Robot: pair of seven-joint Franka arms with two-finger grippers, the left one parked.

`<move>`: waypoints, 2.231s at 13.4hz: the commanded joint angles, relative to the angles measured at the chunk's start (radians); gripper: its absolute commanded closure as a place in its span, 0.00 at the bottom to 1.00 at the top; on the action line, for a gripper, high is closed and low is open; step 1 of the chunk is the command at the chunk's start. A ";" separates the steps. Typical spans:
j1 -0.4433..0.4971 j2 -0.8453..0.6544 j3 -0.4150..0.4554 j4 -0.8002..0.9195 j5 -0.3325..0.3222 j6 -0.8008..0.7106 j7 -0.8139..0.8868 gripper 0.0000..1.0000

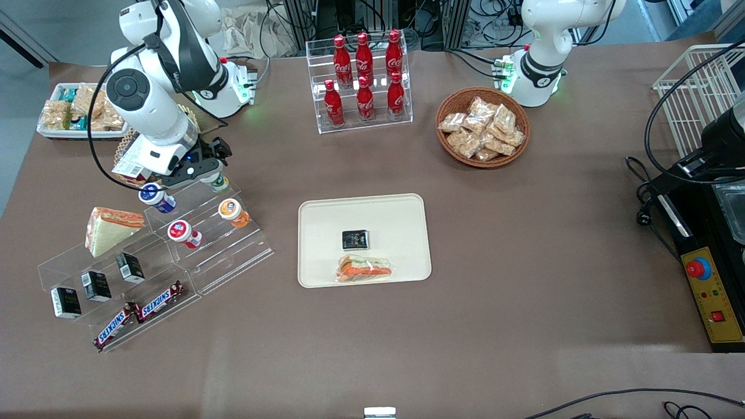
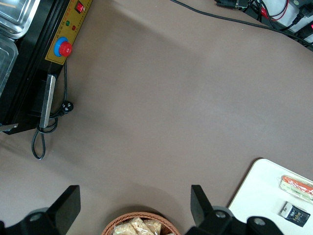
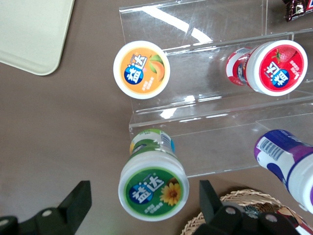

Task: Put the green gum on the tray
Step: 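Lower the right gripper and close it on the green-label gum bottle, then lift the green gum bottle and carry it toward the cream tray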

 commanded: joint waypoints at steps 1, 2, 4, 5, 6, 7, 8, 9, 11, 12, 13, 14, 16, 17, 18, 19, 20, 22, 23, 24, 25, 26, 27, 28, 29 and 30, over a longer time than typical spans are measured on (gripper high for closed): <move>0.005 0.017 -0.007 -0.006 -0.009 0.035 -0.003 0.05; 0.005 0.021 -0.009 -0.007 -0.009 0.044 -0.002 0.06; 0.003 0.032 -0.009 -0.007 -0.012 0.047 -0.003 0.09; 0.003 0.032 -0.009 -0.007 -0.016 0.047 -0.003 0.19; 0.003 0.032 -0.007 -0.007 -0.016 0.045 -0.003 0.32; 0.003 0.031 -0.007 -0.007 -0.016 0.045 -0.003 0.42; 0.003 0.031 -0.009 -0.007 -0.016 0.044 -0.003 0.51; 0.003 0.031 -0.009 -0.007 -0.016 0.044 -0.003 0.62; 0.003 0.031 -0.007 -0.006 -0.018 0.044 -0.005 0.74; 0.003 0.031 -0.007 -0.006 -0.018 0.042 -0.005 0.74; 0.002 0.031 -0.009 -0.006 -0.018 0.044 -0.005 0.74; 0.002 0.031 -0.009 -0.006 -0.018 0.044 -0.006 0.74; 0.002 0.031 -0.007 -0.004 -0.018 0.044 -0.005 0.75; 0.002 0.029 -0.007 -0.001 -0.018 0.039 0.000 0.75; 0.005 0.024 -0.006 0.002 -0.016 0.036 0.006 0.75; 0.006 0.023 -0.006 0.005 -0.013 0.036 0.009 0.76; 0.006 0.021 -0.004 0.006 -0.007 0.035 0.009 0.78; 0.006 0.020 -0.003 0.019 -0.006 0.019 0.010 0.82; 0.008 0.020 -0.003 0.029 0.003 0.004 0.013 0.82; 0.008 0.020 -0.001 0.043 0.025 -0.014 0.026 0.82; 0.019 0.021 -0.001 0.065 0.057 -0.040 0.044 0.82; 0.038 0.023 0.000 0.089 0.078 -0.059 0.076 0.82; 0.057 0.023 0.000 0.103 0.088 -0.068 0.123 0.82; 0.072 0.024 0.010 0.114 0.089 -0.070 0.172 0.82; 0.077 0.026 0.037 0.126 0.091 -0.071 0.208 0.82; 0.077 0.032 0.066 0.143 0.105 -0.077 0.245 0.82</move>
